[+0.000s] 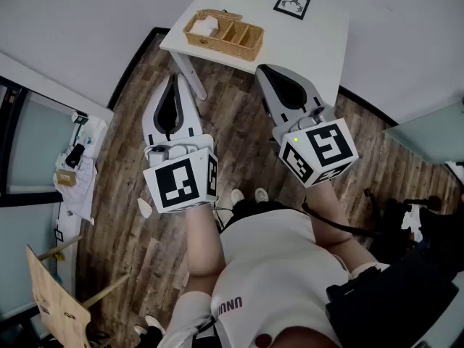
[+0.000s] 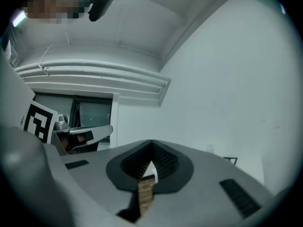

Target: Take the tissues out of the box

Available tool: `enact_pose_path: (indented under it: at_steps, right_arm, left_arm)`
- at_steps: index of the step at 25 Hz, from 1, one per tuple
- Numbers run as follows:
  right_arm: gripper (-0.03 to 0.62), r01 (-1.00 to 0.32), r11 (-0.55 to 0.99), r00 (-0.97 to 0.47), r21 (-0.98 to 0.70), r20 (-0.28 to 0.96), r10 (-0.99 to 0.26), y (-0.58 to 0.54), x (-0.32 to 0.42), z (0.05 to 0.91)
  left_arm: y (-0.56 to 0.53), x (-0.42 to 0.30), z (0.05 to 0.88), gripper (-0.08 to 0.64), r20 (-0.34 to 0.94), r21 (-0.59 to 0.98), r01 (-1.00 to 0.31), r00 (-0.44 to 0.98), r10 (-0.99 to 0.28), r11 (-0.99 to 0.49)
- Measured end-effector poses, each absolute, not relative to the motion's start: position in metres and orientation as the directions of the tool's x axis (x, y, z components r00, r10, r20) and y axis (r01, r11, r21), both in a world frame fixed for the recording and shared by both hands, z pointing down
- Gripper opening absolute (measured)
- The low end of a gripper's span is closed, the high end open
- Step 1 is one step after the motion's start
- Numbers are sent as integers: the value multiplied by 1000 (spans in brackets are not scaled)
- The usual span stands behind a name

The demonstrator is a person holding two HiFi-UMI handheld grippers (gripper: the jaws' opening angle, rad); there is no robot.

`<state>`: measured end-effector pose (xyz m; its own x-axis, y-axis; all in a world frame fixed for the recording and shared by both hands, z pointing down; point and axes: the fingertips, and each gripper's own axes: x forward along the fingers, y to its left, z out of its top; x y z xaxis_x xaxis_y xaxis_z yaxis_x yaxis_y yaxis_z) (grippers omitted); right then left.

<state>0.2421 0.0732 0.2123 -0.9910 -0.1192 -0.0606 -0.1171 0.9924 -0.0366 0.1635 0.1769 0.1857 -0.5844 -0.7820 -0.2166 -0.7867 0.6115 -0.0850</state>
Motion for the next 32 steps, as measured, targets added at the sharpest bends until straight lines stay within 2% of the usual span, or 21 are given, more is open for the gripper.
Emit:
enact_pose_path:
  at_steps: [23,32]
  right_arm:
    - [20,-143,989,-986,-46,-80,-146,79,221,208]
    - [20,-158,987,-983,-9,-97,-158,99,202,203]
  left_arm:
    - [200,147,182,12,-232,-55,-800,-571,-787,597]
    - [216,137,174,12,-247,-115,-811,-535,-808,573]
